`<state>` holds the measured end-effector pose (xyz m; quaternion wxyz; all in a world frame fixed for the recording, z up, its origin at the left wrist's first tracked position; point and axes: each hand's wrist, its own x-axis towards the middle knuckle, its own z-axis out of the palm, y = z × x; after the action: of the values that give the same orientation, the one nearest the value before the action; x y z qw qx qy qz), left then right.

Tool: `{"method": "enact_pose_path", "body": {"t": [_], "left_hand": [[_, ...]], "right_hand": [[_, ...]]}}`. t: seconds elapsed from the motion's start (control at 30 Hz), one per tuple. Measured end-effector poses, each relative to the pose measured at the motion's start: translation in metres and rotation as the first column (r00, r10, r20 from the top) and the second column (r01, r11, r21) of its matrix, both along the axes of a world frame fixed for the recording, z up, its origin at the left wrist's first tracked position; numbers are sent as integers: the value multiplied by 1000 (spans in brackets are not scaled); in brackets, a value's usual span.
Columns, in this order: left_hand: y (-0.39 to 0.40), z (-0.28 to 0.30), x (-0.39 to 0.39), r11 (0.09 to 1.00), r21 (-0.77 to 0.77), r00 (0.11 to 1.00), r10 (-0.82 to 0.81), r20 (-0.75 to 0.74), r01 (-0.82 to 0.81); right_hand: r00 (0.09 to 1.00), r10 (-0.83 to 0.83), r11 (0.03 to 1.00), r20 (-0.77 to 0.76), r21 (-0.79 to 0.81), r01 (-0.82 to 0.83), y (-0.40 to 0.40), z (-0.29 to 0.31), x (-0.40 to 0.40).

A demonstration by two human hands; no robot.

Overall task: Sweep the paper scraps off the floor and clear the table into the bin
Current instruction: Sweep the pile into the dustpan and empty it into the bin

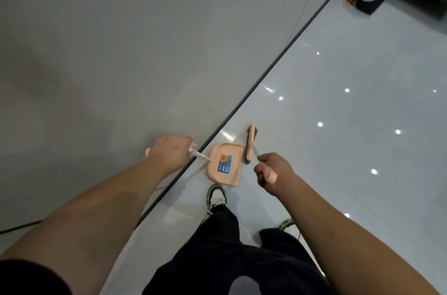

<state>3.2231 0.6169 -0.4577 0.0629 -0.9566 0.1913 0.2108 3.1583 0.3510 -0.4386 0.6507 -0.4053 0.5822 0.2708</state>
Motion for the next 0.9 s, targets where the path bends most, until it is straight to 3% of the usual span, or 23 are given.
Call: {"method": "enact_pose_path", "body": {"t": [0.17,0.5,0.9], "left_hand": [[5,-9,13,995,-5,995,-96,38,97],[-11,-7,29,947,24,947,-320,-25,321],[-80,25,9,939,86,942,-334,6,333]], "right_hand": [[1000,-25,999,-15,-30,24,19,-11,12],[1000,-11,999,-25,-49,10,41,-13,14],[997,-58,998,45,-10,59,-31,13,-36]]}}
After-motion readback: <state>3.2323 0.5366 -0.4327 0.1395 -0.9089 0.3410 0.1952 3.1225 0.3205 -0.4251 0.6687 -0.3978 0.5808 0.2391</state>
